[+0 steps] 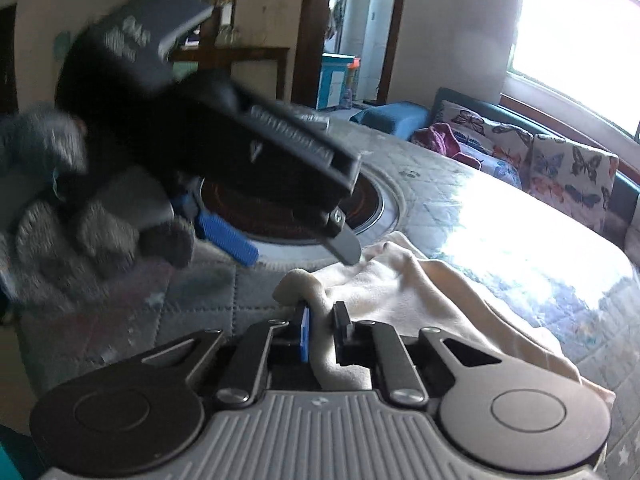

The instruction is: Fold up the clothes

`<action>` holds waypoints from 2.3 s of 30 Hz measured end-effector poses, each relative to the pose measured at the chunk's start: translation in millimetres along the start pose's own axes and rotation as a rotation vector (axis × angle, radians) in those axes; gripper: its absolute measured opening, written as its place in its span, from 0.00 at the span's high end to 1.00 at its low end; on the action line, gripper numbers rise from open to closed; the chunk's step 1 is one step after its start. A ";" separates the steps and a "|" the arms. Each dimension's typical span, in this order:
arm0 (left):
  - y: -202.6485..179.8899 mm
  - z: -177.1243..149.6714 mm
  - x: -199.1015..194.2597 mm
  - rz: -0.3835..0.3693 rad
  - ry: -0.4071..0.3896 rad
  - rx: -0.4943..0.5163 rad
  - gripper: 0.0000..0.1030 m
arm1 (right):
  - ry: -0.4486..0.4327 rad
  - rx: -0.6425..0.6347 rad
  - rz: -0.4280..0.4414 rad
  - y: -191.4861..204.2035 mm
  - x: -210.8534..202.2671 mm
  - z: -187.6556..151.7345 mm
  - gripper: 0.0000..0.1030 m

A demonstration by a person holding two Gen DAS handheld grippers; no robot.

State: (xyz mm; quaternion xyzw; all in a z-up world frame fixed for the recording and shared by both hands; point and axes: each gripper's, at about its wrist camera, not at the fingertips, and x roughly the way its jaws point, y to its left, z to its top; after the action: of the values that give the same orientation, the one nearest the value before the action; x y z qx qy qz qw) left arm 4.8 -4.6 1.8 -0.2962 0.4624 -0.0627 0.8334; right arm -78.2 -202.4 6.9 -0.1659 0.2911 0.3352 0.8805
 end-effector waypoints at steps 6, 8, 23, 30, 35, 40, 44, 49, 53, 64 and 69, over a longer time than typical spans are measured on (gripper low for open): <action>-7.3 -4.1 8.1 -0.052 0.038 -0.034 0.13 | -0.027 0.036 0.025 -6.4 -13.2 2.4 0.91; -8.7 -5.2 9.8 -0.060 0.045 -0.044 0.14 | -0.030 0.040 0.033 -6.8 -16.4 1.5 0.91; 15.4 -16.7 14.6 -0.136 0.111 -0.211 0.78 | -0.073 0.047 0.137 0.8 -38.4 -4.7 0.91; 14.9 -16.4 13.4 -0.126 0.118 -0.179 0.81 | -0.084 0.146 0.097 -29.0 -50.1 -17.6 0.82; 13.3 -18.0 12.1 -0.116 0.112 -0.151 0.81 | -0.091 0.285 -0.062 -81.5 -63.8 -38.6 0.79; 10.4 -17.5 12.2 -0.106 0.109 -0.127 0.81 | -0.068 0.422 -0.212 -127.9 -69.9 -69.2 0.71; 6.7 -17.2 14.2 -0.095 0.106 -0.117 0.81 | -0.056 0.492 -0.247 -154.1 -62.7 -87.6 0.58; 3.6 -17.4 14.7 -0.085 0.100 -0.109 0.81 | -0.044 0.553 -0.238 -171.4 -50.3 -99.6 0.54; 1.5 -17.4 15.9 -0.077 0.098 -0.102 0.81 | -0.048 0.612 -0.200 -176.0 -43.7 -108.7 0.52; -19.3 -17.6 15.1 -0.008 0.076 -0.006 0.81 | -0.110 0.641 -0.171 -167.8 -52.8 -105.1 0.87; -44.0 -15.2 9.6 -0.006 0.045 0.089 0.81 | -0.160 0.625 -0.180 -164.0 -71.8 -99.6 0.88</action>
State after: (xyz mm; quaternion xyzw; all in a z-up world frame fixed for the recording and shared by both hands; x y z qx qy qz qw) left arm 5.3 -50.8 13.0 -0.2588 0.4768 -0.0925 0.8350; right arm -49.1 -404.4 -9.7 0.1138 0.2937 0.1625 0.9351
